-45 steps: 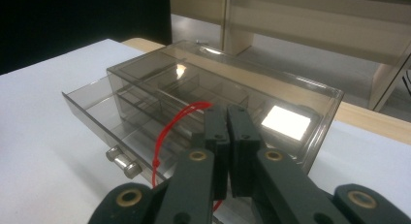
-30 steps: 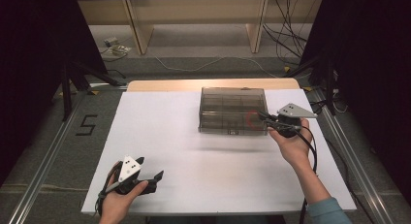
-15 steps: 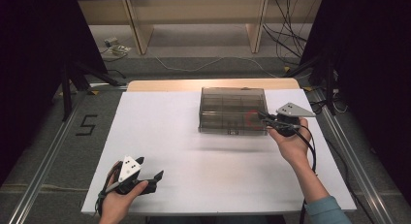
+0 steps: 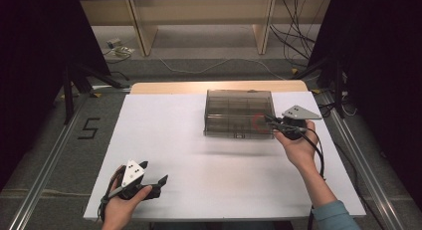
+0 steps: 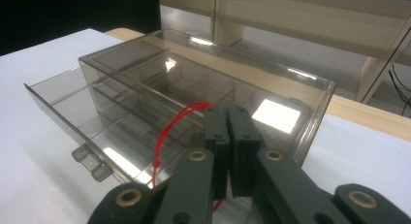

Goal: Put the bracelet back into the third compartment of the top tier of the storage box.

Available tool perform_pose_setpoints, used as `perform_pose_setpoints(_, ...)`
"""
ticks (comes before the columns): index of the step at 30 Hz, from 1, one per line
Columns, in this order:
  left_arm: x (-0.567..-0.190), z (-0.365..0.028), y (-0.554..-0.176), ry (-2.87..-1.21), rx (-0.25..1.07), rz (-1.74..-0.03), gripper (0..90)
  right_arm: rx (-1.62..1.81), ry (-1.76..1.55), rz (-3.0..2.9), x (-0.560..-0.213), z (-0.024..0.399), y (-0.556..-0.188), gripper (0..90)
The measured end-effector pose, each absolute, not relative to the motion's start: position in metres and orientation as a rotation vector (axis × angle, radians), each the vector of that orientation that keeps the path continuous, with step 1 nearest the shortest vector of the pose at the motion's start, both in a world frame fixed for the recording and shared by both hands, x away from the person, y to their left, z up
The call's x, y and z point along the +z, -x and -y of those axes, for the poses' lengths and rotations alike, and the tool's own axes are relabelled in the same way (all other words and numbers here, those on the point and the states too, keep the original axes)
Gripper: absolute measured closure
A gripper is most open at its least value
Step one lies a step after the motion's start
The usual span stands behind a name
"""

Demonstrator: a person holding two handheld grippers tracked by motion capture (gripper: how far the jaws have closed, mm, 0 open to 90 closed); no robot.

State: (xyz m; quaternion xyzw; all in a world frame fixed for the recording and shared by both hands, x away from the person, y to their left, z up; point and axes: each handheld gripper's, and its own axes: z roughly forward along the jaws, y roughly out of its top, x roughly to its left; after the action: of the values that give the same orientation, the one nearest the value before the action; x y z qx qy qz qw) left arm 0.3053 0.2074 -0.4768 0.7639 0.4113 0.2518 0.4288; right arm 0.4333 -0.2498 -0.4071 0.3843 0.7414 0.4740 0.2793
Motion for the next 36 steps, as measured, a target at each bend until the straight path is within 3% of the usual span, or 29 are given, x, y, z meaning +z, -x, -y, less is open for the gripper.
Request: perform_pose_setpoints(36,-0.477,-0.208,-0.305,-1.905,0.628,-1.029,15.9,1.181,-1.003,-2.045,-0.422,0.246,-0.441,87.9)
